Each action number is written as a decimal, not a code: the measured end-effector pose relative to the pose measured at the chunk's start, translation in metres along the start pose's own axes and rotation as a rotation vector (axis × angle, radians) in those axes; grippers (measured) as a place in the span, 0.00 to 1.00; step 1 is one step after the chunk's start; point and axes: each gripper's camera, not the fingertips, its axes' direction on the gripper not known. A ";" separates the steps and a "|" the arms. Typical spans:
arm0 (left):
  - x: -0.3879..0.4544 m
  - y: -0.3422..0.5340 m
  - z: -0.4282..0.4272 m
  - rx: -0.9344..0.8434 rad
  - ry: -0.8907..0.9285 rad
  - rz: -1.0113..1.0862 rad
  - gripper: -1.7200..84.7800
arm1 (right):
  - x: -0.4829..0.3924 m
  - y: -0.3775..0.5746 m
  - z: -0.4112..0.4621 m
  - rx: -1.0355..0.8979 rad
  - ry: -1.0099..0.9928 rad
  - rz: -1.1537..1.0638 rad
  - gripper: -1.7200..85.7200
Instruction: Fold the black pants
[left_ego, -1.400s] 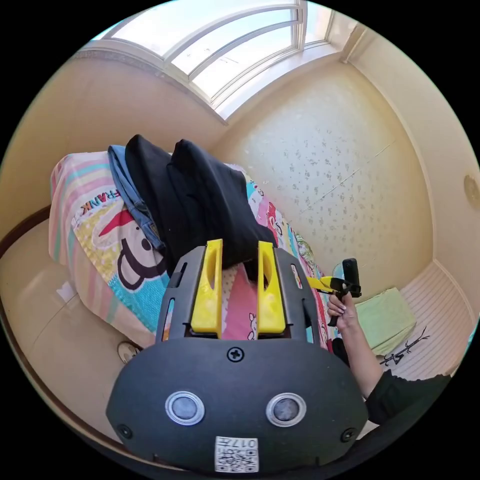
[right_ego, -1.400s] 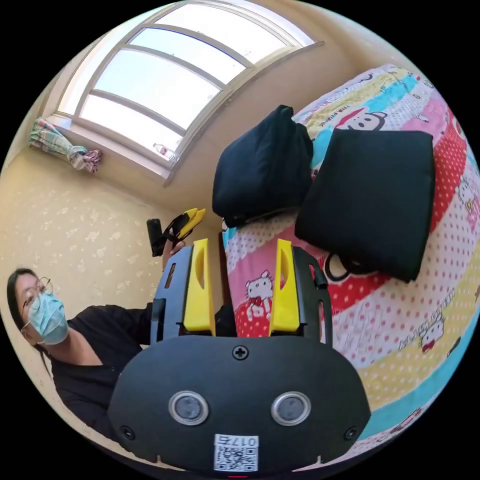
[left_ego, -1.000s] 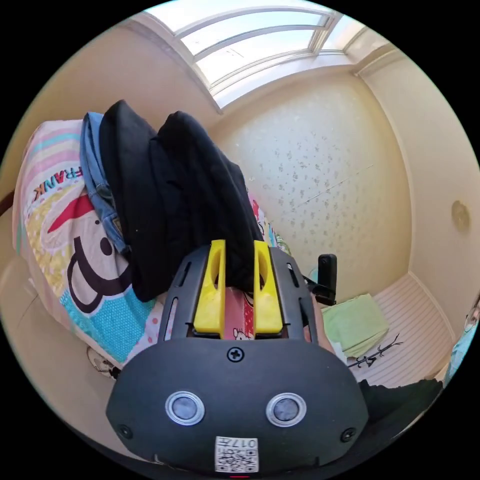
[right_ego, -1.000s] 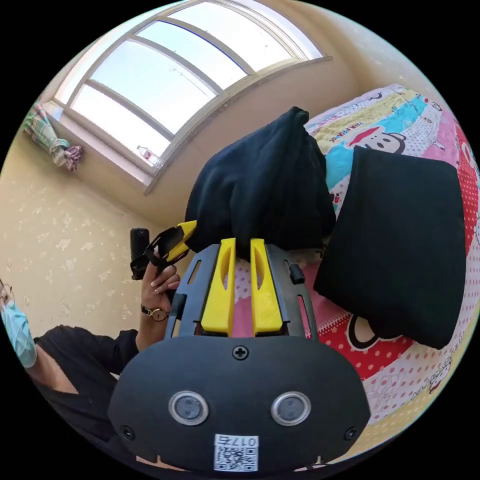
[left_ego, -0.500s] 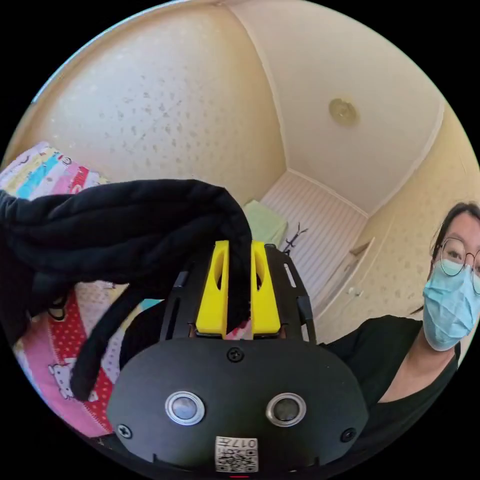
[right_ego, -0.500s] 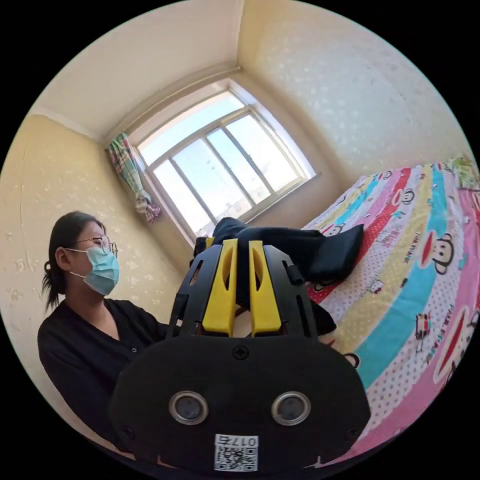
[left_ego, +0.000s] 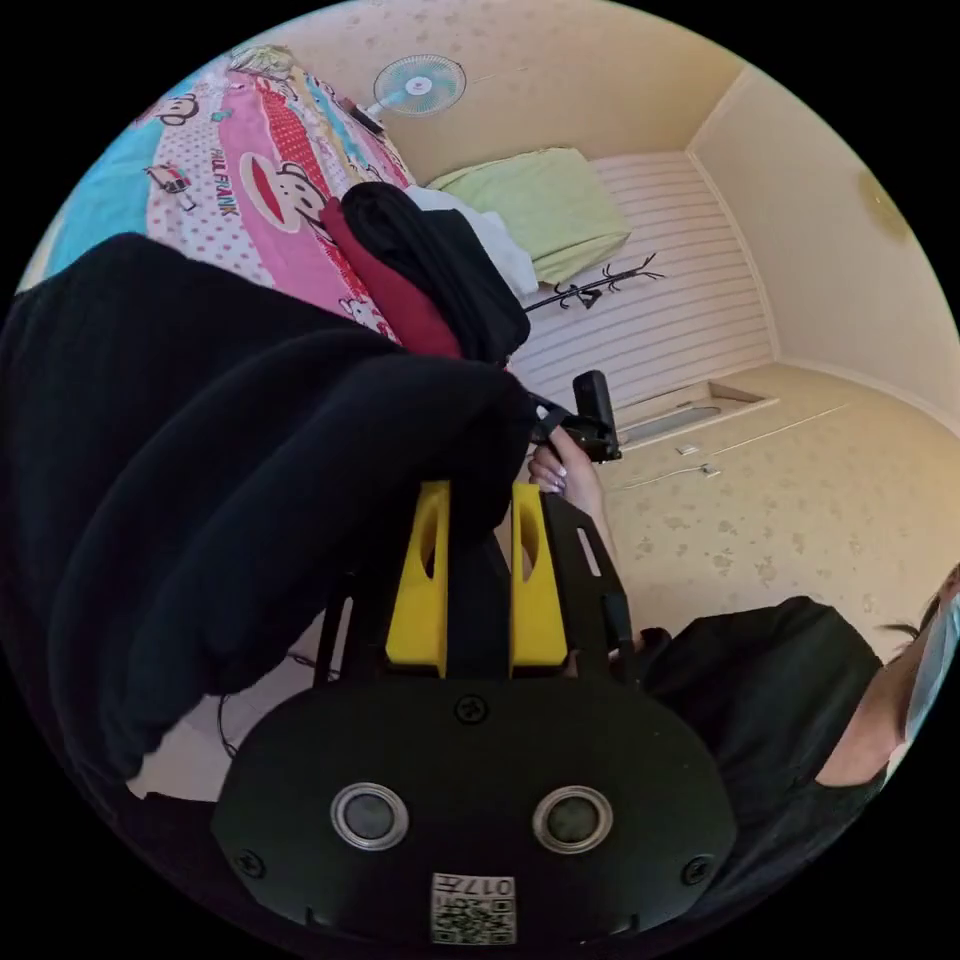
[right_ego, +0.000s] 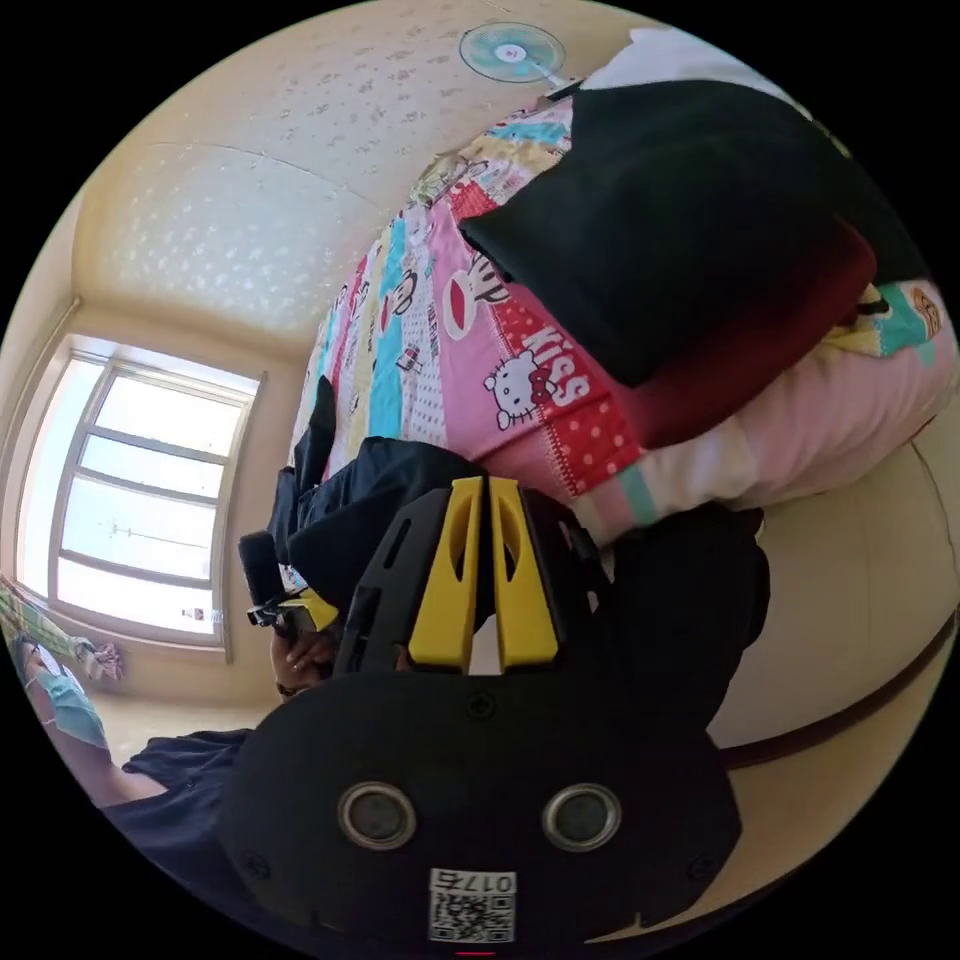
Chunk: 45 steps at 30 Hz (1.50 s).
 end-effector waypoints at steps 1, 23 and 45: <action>0.002 0.018 -0.028 0.063 -0.015 -0.001 0.11 | -0.025 -0.004 -0.004 0.019 0.037 -0.037 0.10; -0.074 0.213 -0.328 0.831 -0.271 -0.441 0.11 | -0.505 0.273 0.399 -0.284 0.709 -1.470 0.15; -0.153 0.155 -0.312 0.901 -0.226 -0.379 0.18 | -0.390 0.047 0.158 -0.081 0.186 -0.793 0.06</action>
